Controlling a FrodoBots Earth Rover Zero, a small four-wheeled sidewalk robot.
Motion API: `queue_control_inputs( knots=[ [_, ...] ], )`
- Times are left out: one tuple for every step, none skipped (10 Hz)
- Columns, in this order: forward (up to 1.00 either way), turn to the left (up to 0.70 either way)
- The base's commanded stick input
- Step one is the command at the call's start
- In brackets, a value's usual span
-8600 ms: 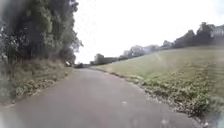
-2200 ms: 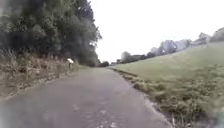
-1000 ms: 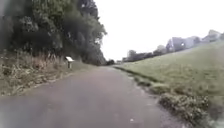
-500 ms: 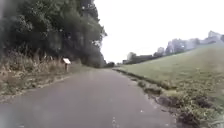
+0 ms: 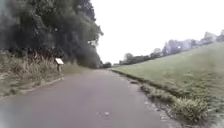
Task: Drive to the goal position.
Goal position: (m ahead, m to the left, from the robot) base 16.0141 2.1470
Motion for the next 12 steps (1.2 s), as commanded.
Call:
queue_control_inputs(
  knots=[
    [1.0,-0.1],
    [1.0,-0.08],
    [1.0,-0.06],
    [1.0,-0.04],
    [1.0,-0.02],
    [1.0,-0.01],
    [1.0,0.0],
    [1.0,0.0],
    [1.0,0.0],
    [1.0,0.02],
    [1.0,0.03],
    [1.0,0.05]
  ],
)
